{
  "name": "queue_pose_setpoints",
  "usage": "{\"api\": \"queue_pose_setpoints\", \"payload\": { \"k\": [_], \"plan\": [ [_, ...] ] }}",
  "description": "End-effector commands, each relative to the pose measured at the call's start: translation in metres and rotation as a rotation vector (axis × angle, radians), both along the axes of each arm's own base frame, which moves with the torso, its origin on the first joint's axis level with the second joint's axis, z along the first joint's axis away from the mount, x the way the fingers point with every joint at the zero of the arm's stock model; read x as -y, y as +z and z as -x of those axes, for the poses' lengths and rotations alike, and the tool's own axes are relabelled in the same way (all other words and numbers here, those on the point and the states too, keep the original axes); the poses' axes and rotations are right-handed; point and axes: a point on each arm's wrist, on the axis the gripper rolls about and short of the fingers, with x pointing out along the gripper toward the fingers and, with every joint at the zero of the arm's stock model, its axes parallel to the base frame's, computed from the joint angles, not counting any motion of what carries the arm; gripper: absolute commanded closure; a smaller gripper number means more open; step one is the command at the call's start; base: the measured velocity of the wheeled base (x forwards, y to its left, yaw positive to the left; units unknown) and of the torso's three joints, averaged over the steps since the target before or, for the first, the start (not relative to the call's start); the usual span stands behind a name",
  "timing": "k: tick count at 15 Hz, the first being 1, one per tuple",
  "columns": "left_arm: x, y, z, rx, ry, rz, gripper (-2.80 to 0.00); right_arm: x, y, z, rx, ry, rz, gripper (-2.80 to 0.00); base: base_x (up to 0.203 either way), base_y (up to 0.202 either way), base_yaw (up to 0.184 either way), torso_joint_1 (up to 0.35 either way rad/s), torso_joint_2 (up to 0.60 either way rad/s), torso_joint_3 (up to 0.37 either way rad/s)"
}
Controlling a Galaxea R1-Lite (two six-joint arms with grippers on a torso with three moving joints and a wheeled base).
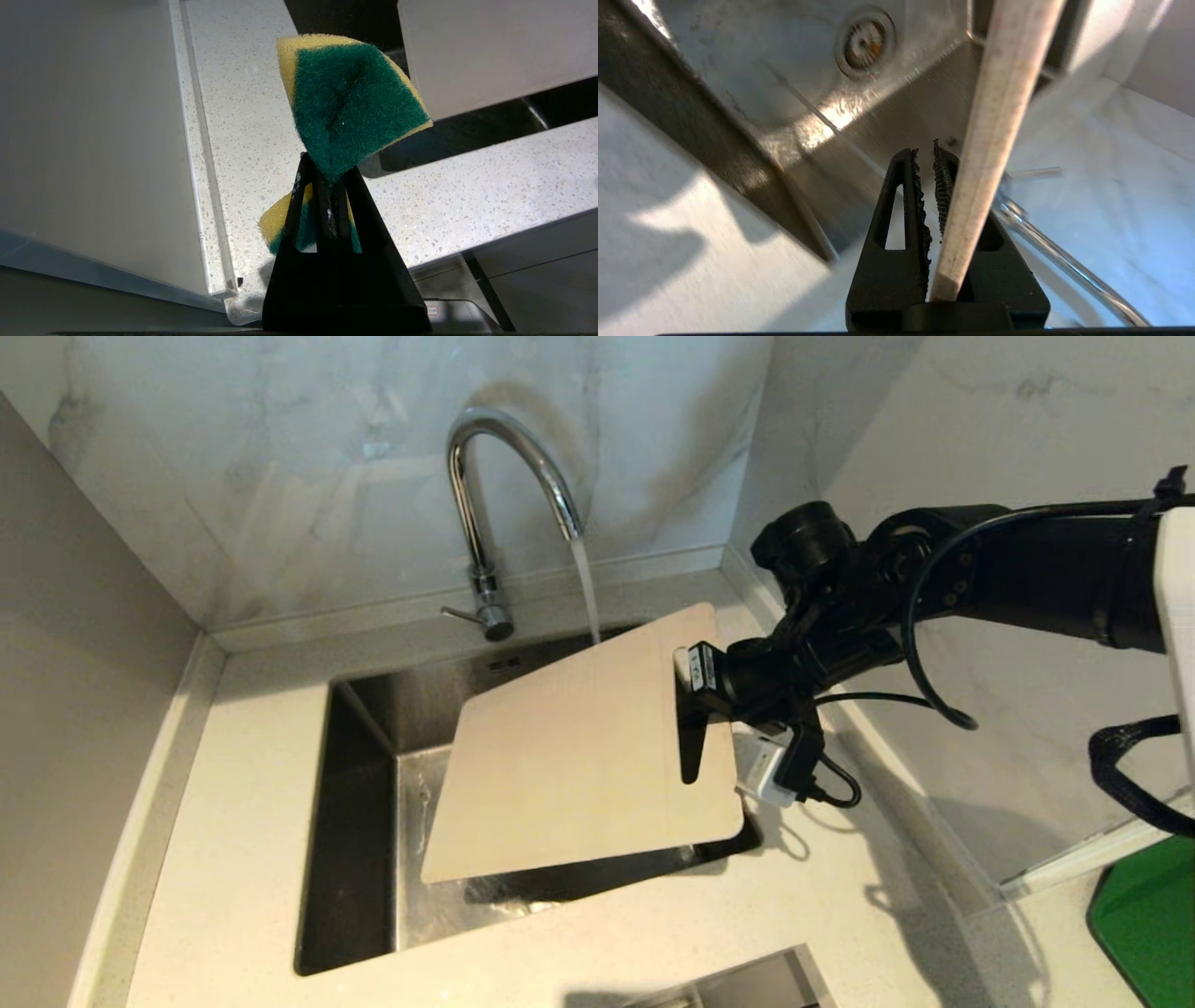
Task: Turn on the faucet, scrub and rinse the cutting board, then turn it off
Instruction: Scrub the cutting board underwater
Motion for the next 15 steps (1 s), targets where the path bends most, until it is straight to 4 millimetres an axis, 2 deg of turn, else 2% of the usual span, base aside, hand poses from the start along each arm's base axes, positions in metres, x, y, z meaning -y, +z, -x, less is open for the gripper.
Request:
{"api": "queue_pose_setpoints", "payload": {
  "k": [1,6,11,15],
  "plan": [
    [0.000,-0.001,0.000,-0.002,0.000,0.000,0.00,-0.002,-0.018,-0.012,-0.046,0.008,0.023,0.00,0.000,0.000,0.000,0.000,0.00,0.000],
    [0.000,-0.001,0.000,-0.002,0.000,0.002,0.00,0.015,-0.026,-0.023,-0.069,-0.043,0.030,0.00,0.000,0.000,0.000,0.000,0.00,0.000],
    [0.000,-0.001,0.000,-0.001,0.000,0.002,0.00,0.016,-0.030,-0.035,-0.012,-0.051,0.011,0.00,0.000,0.000,0.000,0.000,0.00,0.000],
    [0.000,0.000,0.000,-0.001,0.000,0.002,0.00,0.024,-0.034,-0.044,0.016,-0.072,-0.003,0.00,0.000,0.000,0.000,0.000,0.00,0.000]
  ]
}}
